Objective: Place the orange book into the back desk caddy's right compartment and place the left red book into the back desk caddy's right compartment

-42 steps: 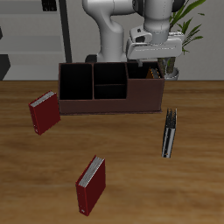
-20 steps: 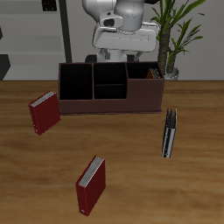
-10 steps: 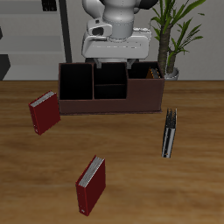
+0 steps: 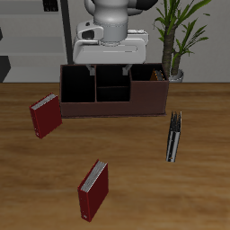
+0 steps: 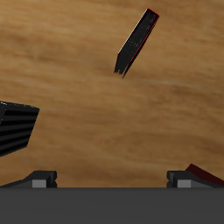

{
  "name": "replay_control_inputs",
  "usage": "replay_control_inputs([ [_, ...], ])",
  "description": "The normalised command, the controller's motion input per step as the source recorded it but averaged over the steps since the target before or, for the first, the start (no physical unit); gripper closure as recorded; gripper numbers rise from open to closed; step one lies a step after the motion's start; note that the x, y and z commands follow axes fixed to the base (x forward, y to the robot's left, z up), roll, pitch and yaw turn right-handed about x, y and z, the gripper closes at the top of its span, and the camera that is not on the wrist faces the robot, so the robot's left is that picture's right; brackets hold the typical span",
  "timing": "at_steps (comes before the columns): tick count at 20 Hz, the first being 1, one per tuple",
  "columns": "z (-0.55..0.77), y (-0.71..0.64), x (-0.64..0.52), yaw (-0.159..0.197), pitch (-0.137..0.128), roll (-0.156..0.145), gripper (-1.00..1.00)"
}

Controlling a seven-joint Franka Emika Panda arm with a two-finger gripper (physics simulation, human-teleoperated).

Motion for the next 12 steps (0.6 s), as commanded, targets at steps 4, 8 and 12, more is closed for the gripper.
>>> replay_control_inputs([
  [4, 0.11, -0.09, 0.45, 0.025, -0.034, 0.003, -1.00],
  [8, 0.12, -0.12, 0.34, 0.007, -0.043, -0.014, -1.00],
  [12, 0.11, -0.04, 0.47, -0.044, -0.047, 0.016, -1.00],
])
